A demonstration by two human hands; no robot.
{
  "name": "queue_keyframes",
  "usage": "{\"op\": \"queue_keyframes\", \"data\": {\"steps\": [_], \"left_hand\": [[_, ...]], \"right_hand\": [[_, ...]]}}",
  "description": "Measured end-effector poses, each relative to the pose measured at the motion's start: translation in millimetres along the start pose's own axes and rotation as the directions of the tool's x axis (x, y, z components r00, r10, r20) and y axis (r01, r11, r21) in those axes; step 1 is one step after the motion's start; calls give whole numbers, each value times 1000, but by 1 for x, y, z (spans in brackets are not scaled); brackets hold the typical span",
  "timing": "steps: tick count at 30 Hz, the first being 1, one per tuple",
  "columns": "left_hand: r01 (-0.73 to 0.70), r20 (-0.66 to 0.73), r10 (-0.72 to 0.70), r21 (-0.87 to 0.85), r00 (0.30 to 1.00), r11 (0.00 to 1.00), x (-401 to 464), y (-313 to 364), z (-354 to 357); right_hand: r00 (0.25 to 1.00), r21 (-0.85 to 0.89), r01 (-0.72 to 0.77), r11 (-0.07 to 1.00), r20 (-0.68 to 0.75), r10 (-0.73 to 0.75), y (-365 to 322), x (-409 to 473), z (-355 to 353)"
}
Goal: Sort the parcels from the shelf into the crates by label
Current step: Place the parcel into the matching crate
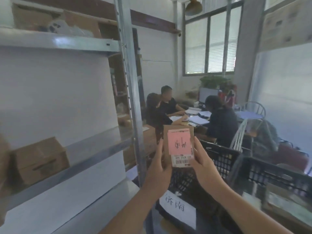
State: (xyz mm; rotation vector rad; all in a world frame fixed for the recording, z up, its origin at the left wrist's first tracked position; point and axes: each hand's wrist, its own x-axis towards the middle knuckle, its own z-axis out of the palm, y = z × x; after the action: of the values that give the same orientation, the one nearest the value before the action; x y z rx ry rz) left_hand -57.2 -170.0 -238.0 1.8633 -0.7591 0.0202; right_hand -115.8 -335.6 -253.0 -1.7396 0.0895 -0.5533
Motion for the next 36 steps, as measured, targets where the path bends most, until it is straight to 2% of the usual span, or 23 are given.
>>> {"op": "queue_keyframes", "data": {"steps": [8,12,17,22,28,33,36], "left_hand": [[-30,108,42,-112,993,993,24,31,102],[-51,140,61,-75,988,996,35,43,139],[-12,213,20,-40,977,999,56,40,161],[4,252,7,-44,968,999,90,6,166],[-7,285,10,-14,959,1000,143,-74,171],[37,408,-13,-51,913,998,190,-154,186],[112,482,-63,-74,874,991,207,-184,196]], "right_hand": [[993,-90,-79,993,-95,71,20,-19,-105],[990,-106,-85,991,-124,72,31,-14,-144],[982,-99,-123,987,-156,107,55,-1,-166],[972,-120,-165,979,-191,140,88,25,-158],[947,-175,-235,956,-263,184,139,76,-126],[845,-218,-378,900,-478,239,184,122,-81],[764,-333,-513,791,-596,245,211,139,-66]]}}
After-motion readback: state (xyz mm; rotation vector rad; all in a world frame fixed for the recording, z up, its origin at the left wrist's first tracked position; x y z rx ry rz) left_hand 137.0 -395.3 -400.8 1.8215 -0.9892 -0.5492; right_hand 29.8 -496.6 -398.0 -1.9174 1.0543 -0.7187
